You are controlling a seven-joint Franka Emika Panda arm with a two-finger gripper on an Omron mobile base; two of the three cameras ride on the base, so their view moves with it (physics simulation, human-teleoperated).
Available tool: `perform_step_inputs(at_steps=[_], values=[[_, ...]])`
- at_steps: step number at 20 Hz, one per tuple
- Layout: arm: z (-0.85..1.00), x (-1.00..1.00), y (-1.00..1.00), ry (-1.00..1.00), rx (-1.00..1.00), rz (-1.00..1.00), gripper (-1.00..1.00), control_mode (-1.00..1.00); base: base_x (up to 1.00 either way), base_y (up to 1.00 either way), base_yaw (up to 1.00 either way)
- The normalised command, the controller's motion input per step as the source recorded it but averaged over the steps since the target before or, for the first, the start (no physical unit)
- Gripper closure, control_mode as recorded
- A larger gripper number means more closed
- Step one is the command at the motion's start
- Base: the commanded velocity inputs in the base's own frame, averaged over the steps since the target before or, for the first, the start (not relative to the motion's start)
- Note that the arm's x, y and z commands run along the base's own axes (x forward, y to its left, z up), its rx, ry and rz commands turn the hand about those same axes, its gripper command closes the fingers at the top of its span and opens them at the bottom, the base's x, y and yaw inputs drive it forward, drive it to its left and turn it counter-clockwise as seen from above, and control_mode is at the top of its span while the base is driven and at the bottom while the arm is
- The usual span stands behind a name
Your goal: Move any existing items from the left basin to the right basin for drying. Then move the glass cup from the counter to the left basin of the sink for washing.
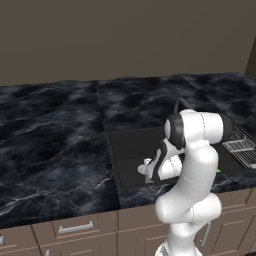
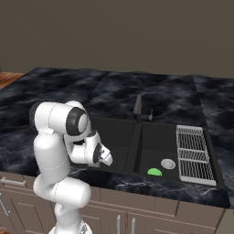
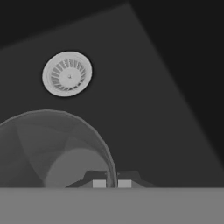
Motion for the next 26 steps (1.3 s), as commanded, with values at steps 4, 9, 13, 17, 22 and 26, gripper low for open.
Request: perform_step_inputs(at_steps=[4,9,13,17,22,26], values=[[-0.16,0.0,0.0,0.0,0.0,0.0,1.0,-1.0,0.0,0.0,0.0],[-0.16,0.0,0.0,0.0,0.0,0.0,1.0,-1.0,0.0,0.0,0.0],[-0.15,0.0,0.0,0.0,0.0,0.0,1.0,-1.0,0.0,0.0,0.0],[-0.14,0.0,0.0,0.0,0.0,0.0,1.0,-1.0,0.0,0.0,0.0],[-0.15,0.0,0.0,0.0,0.0,0.0,1.0,-1.0,0.0,0.0,0.0],[-0.14,0.0,0.0,0.0,0.0,0.0,1.0,-1.0,0.0,0.0,0.0]])
